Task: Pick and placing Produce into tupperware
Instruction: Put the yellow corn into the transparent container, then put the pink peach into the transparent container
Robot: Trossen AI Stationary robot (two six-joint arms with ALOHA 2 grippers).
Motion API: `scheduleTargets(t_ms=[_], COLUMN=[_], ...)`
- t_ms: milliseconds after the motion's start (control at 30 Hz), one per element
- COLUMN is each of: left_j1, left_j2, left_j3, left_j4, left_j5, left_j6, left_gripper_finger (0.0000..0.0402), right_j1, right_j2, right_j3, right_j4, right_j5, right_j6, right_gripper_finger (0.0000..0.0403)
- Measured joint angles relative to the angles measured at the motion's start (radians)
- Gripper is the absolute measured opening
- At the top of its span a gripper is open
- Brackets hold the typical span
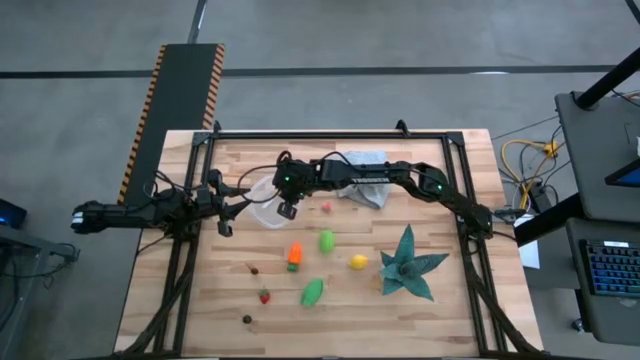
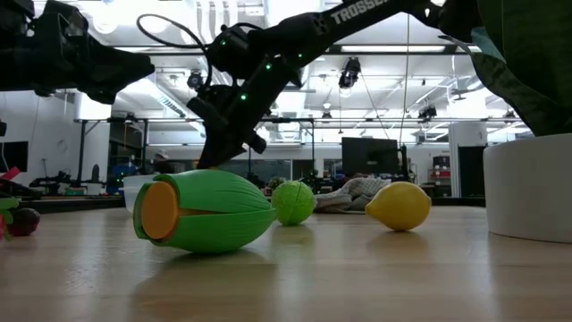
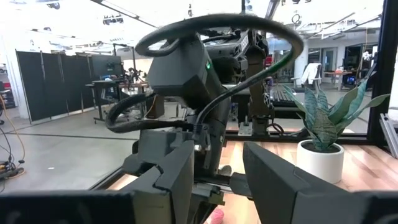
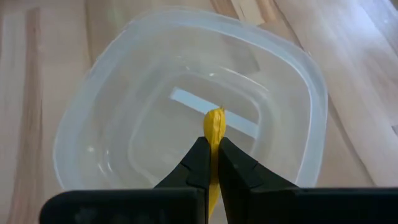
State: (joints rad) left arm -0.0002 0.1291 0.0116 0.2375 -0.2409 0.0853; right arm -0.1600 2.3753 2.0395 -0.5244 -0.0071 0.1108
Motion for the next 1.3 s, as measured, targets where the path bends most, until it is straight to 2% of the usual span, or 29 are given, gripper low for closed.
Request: scheduleTargets(t_ms=[667, 1033, 1300], left_j1=[0.0, 0.0, 0.0], left_j2=[0.0, 0.001, 0.001], left_j3=[-0.001, -0.002, -0.002], left_j4=[-0.001, -0.001, -0.001], left_j5=[0.0, 0.0, 0.001], left_j6=[0.0, 0.0, 0.0], left_gripper_finger=[0.0126, 0.0126, 0.0126], right_j1=[-0.002, -0.002, -0.002], right_j2=[-0.006, -0.007, -0.037], right_j3=[-0.001, -0.001, -0.001], right_j4=[-0.027, -0.027, -0.032], right_j5=[0.0, 0.0, 0.0], right_j6=[-0.017, -0.005, -0.012], right_gripper_finger=[0.0018, 0.0107, 0.0141])
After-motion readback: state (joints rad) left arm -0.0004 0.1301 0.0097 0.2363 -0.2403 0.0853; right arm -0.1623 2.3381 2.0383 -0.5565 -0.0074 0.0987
